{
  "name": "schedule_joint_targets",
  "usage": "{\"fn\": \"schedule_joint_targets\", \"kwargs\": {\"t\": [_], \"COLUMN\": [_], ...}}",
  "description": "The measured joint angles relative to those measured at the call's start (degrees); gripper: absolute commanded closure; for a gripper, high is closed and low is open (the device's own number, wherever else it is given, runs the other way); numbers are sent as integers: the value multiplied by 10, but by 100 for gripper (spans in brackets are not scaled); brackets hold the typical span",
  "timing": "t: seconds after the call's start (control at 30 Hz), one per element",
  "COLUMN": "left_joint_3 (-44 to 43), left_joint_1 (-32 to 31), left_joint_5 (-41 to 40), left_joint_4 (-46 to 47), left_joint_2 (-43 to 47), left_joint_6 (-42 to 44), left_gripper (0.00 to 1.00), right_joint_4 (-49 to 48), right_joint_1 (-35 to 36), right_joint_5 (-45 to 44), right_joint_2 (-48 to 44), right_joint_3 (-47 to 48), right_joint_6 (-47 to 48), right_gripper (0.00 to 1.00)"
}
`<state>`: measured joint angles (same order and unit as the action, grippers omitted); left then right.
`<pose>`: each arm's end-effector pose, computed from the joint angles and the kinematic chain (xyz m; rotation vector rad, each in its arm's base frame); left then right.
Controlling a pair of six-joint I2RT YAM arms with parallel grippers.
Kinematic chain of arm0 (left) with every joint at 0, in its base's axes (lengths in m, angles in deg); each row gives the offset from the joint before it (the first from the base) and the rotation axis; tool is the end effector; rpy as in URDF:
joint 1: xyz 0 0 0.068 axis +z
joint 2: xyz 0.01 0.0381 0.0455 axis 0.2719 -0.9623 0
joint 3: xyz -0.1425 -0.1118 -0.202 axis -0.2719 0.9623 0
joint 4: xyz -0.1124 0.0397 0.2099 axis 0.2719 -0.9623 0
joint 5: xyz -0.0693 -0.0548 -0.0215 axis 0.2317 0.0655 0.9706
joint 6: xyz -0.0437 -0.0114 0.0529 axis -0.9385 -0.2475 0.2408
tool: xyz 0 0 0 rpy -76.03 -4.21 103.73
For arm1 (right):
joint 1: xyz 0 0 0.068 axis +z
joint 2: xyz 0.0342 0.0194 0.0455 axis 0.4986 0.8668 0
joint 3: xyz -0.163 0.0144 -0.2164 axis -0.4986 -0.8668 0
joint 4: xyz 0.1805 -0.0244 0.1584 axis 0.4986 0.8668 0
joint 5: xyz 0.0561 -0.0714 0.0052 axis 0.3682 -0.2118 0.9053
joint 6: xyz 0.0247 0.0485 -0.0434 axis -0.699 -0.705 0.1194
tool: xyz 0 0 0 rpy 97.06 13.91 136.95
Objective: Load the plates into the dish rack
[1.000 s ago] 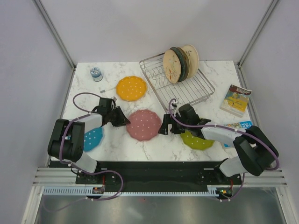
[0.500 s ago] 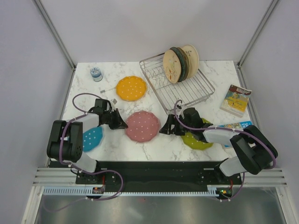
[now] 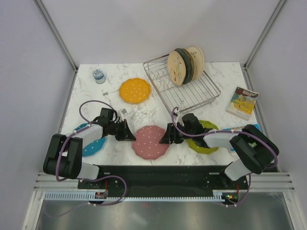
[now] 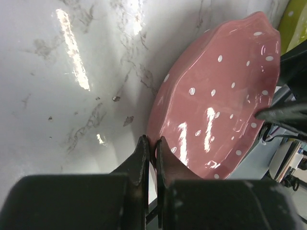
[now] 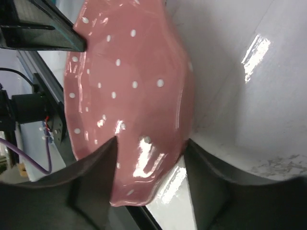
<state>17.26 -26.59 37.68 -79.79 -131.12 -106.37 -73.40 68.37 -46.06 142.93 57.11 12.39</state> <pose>0.2164 -0.0758 0.1394 -0.0167 2.6757 -1.0320 0.2004 0.1927 0.1433 -0.2759 2.4382 1.2196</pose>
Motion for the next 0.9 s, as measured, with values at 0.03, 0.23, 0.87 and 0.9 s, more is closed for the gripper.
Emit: {"fn": "schedule_joint_targets", "kwargs": {"t": [0.03,0.23,0.87,0.9], "left_joint_3": [2,4,-12,-20], "left_joint_1": [-1,1,1,2], "left_joint_5": [2,3,-18,-19], "left_joint_4": [0,1,-41,-47], "left_joint_2": [6,19,66,77], "left_joint_6": [0,0,34,40], "left_gripper": [98,98,46,45], "right_joint_4": [0,7,311,323], "right_joint_1": [1,9,22,23], "right_joint_5": [0,-4,-48,-48], "right_joint_2": [0,0,10,10], "right_joint_3": [1,6,249,265], "right_joint_6": [3,14,198,215], "right_gripper": [46,63,100,100]}}
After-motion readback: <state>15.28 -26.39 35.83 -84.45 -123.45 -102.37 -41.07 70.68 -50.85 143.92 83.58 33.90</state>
